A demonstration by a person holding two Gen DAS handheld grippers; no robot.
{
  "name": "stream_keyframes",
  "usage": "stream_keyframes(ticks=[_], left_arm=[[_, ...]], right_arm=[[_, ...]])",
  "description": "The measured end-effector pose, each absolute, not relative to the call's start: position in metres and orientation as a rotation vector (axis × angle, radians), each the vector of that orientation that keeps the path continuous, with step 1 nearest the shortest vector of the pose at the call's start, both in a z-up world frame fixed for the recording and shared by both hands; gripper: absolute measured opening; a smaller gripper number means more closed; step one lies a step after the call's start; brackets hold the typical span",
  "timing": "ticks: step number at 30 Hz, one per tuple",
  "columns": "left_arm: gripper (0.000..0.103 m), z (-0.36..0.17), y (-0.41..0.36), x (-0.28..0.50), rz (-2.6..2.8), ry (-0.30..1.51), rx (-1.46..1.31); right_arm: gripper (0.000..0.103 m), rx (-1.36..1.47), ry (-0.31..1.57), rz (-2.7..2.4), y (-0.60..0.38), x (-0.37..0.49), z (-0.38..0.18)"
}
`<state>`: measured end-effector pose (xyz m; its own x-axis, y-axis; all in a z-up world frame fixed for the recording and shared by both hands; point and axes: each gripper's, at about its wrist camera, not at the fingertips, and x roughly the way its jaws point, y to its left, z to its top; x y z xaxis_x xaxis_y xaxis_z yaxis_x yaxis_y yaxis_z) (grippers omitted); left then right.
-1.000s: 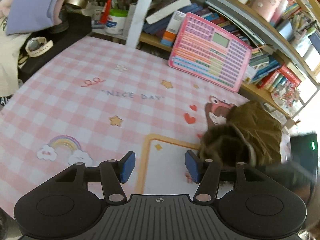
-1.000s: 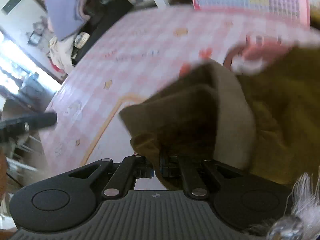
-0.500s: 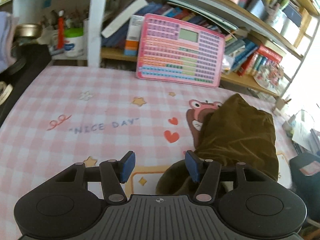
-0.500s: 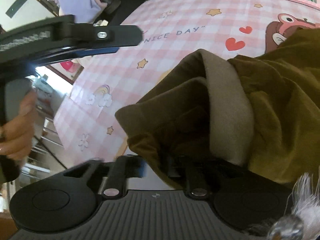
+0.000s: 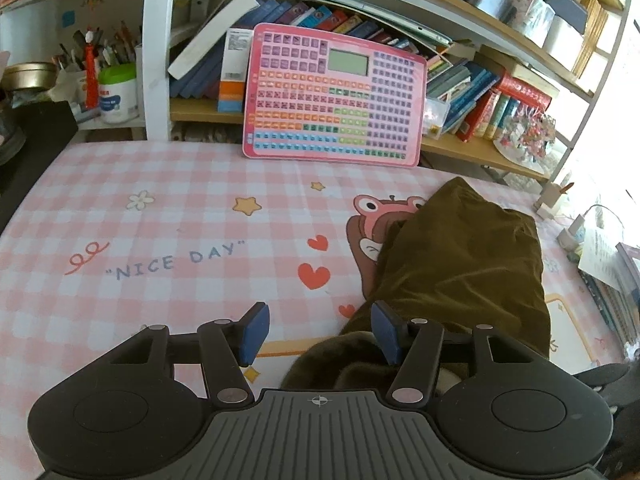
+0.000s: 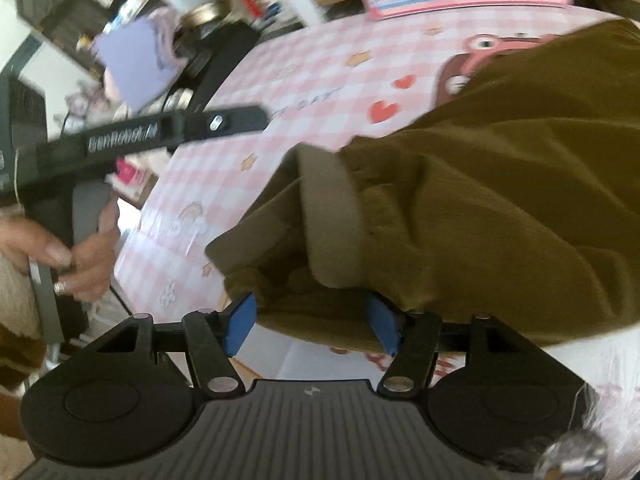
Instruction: Fold clothes
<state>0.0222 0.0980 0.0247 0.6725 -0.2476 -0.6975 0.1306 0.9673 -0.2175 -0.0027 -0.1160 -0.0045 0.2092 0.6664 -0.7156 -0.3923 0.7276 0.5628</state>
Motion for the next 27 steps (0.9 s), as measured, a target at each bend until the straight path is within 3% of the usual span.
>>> stream_keyframes(ticks=[27], left_arm=[[0.057, 0.020, 0.030, -0.001, -0.182, 0.797, -0.085]], right_arm=[[0.060, 0.386, 1.067, 0.678, -0.205, -0.001, 0.003]])
